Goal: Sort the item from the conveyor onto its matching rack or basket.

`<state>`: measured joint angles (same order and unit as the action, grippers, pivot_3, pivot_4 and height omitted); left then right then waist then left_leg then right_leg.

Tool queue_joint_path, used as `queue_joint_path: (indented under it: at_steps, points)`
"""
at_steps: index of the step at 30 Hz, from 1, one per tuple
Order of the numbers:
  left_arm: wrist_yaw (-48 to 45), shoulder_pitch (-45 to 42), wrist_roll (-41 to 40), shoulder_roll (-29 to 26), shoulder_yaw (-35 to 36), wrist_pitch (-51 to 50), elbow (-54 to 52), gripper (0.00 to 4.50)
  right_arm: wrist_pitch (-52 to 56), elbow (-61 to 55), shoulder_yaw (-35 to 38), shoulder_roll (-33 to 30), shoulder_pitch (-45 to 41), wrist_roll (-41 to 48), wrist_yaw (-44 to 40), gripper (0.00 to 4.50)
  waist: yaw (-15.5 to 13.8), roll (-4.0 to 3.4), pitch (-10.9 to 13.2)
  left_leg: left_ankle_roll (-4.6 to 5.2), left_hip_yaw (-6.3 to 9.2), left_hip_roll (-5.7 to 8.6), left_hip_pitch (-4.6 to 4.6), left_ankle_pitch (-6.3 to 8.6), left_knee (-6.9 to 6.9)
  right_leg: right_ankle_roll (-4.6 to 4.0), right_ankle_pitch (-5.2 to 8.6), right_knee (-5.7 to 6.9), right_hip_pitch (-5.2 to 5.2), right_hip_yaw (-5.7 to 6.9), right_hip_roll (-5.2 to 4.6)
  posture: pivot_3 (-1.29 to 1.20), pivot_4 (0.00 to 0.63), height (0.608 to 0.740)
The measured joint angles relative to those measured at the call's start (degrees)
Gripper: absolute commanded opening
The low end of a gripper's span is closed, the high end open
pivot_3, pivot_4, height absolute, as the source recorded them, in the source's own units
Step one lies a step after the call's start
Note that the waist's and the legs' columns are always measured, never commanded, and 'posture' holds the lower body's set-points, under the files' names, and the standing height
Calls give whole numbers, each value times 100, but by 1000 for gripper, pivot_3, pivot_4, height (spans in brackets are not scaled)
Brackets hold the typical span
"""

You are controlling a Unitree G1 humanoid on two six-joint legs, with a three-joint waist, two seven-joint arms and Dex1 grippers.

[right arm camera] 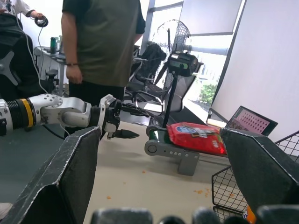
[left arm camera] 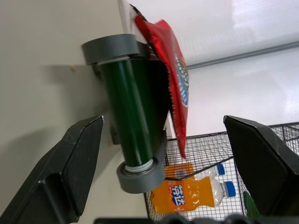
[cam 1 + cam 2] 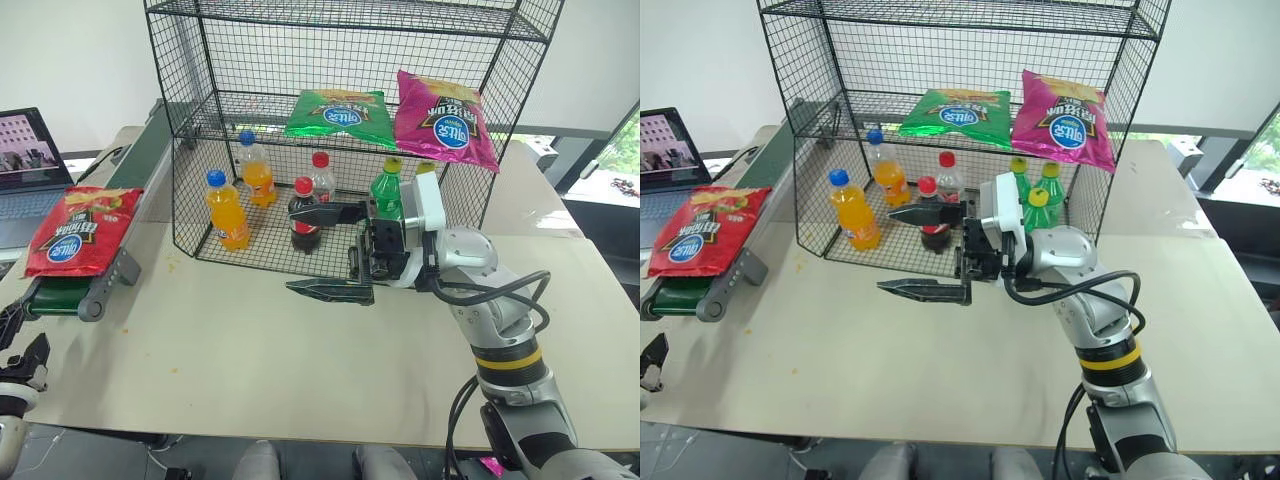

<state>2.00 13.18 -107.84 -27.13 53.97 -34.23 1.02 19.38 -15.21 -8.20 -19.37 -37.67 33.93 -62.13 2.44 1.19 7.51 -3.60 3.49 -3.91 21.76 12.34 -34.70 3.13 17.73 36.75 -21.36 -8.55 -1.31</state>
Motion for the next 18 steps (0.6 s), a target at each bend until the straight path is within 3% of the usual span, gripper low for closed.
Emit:
queue_joint_path:
  at_steps: [17, 18]
  points:
    - [-295, -109, 570, -313, 121, -108, 252, 4381, -5, 5, 0, -14, -1, -22, 92, 4500, 4, -2, 2, -3, -1, 0, 5, 1, 8, -2, 2, -5, -9, -1, -1, 0, 150, 740]
    - [-304, -107, 624, -324, 132, -107, 253, 4144, -5, 5, 0, -16, -1, -22, 95, 4500, 6, -2, 2, -3, -2, 0, 5, 1, 10, -2, 2, -5, -11, -1, 0, 0, 150, 740]
